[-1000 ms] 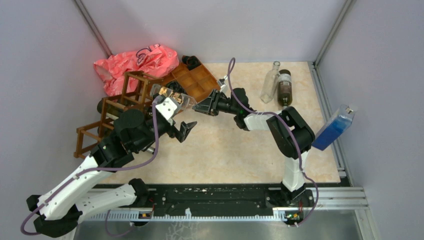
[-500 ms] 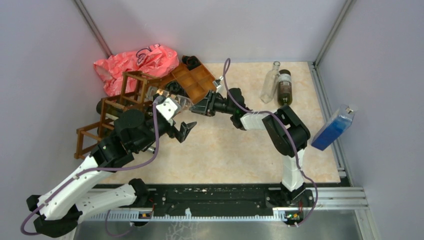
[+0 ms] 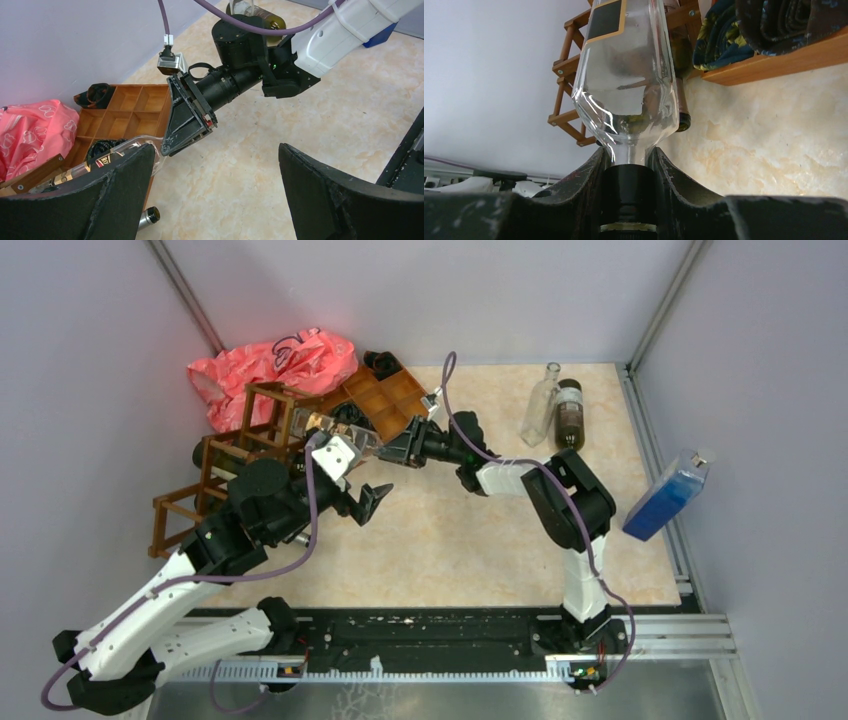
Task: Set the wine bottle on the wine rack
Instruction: Place the wine bottle in the wine rack.
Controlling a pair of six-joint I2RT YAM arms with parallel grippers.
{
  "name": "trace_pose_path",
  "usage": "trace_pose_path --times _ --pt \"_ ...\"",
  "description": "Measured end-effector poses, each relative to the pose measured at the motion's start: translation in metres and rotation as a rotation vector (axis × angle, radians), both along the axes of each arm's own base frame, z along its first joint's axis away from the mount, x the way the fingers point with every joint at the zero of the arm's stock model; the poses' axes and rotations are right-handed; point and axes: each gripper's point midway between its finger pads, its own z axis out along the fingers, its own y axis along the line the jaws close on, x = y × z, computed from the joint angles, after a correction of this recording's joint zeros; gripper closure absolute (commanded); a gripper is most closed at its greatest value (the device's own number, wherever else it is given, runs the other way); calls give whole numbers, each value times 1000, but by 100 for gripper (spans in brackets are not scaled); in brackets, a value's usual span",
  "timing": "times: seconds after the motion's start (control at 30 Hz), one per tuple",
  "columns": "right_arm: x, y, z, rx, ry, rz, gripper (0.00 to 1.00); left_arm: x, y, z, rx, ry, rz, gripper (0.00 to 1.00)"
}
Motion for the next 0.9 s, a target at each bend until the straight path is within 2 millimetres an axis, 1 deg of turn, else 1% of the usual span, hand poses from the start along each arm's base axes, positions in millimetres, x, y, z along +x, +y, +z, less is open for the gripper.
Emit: trace_pose_path --times 0.07,0.2,0.5,0.63,0.9 --pt "4 2 3 3 -14 -4 100 0 0 0 0 0 0 1" --pt "7 6 4 -1 -24 -1 100 0 0 0 0 0 0 1" --pt "18 25 -9 -11 -31 11 100 0 0 0 0 0 -2 1" --pt "26 36 -11 -19 -46 19 100 0 0 0 0 0 -3 1" --pt "40 57 -4 -3 -82 34 100 0 -1 2 0 -4 -8 1"
